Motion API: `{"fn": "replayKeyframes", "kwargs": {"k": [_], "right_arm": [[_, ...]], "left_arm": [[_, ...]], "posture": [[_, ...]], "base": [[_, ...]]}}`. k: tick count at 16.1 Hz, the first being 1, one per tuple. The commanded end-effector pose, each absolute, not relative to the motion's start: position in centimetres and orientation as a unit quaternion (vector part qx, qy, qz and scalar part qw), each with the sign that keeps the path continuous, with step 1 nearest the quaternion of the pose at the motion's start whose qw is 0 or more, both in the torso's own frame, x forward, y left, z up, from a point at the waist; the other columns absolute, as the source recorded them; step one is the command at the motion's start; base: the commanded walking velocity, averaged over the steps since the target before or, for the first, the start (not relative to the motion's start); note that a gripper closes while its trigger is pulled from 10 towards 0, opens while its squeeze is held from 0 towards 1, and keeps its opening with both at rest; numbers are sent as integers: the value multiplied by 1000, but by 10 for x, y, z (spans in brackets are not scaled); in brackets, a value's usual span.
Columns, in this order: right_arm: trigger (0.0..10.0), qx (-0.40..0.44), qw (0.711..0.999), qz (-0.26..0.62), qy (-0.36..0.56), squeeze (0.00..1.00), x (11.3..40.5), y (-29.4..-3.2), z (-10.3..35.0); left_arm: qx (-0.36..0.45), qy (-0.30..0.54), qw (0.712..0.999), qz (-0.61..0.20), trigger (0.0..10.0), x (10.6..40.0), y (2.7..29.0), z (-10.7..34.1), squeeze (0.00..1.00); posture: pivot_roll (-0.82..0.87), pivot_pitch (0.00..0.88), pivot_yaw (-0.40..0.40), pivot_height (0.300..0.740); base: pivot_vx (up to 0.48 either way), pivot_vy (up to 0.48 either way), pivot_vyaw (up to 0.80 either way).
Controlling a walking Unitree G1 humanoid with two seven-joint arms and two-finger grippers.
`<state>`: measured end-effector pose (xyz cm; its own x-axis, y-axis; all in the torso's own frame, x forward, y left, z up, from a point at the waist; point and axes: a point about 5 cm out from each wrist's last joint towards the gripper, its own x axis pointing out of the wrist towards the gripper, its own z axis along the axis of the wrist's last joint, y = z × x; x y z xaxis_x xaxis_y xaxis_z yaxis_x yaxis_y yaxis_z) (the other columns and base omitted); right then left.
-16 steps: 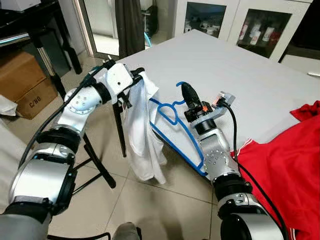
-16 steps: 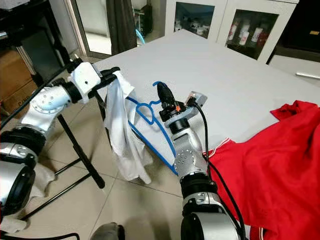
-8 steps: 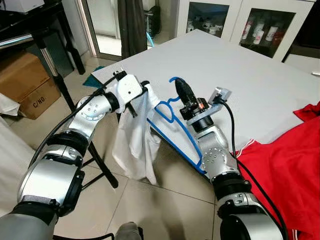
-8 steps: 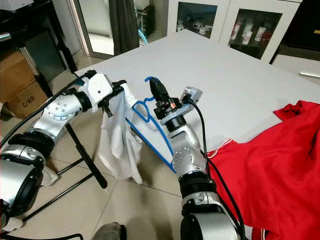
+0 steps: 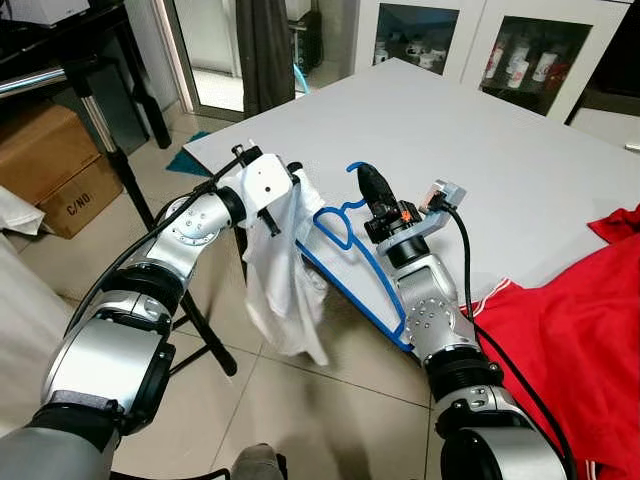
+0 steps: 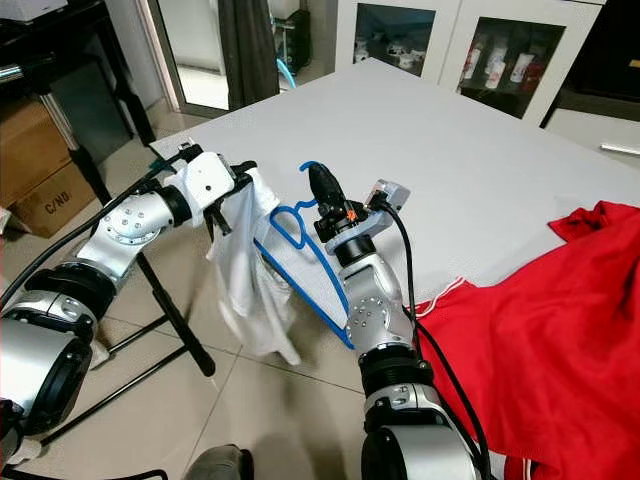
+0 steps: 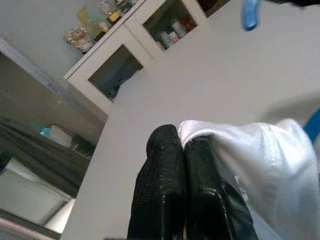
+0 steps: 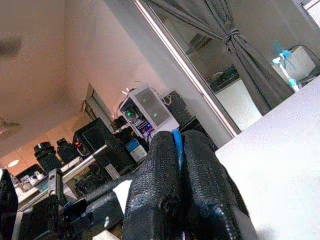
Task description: Hang hanger
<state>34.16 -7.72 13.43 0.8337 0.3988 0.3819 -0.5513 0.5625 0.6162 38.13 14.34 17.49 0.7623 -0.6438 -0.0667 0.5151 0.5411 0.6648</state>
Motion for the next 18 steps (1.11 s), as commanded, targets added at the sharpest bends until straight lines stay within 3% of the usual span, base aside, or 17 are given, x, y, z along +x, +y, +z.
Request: {"fn": "replayKeyframes", "kwargs": {"k": [1, 6, 10, 18], "right_arm": [[10000, 425, 850, 294, -106, 0, 339, -41, 147], [10000, 429, 849, 289, -105, 0, 339, -42, 146], [10000, 505, 818, 271, -58, 0, 342, -45, 133], [10000, 498, 825, 262, -47, 0, 343, -46, 129]], "left_arm": [[349, -102, 876, -317, 10000, 385, 145, 185, 0], [336, -88, 884, -311, 10000, 386, 140, 178, 0], [344, -92, 881, -312, 10000, 387, 139, 181, 0], [344, -92, 881, -312, 10000, 387, 140, 181, 0]], "posture": [[83, 0, 57, 740], [77, 0, 60, 740], [77, 0, 64, 740], [77, 0, 64, 740]], "base": [[0, 0, 0], [0, 0, 0], [0, 0, 0], [0, 0, 0]]}}
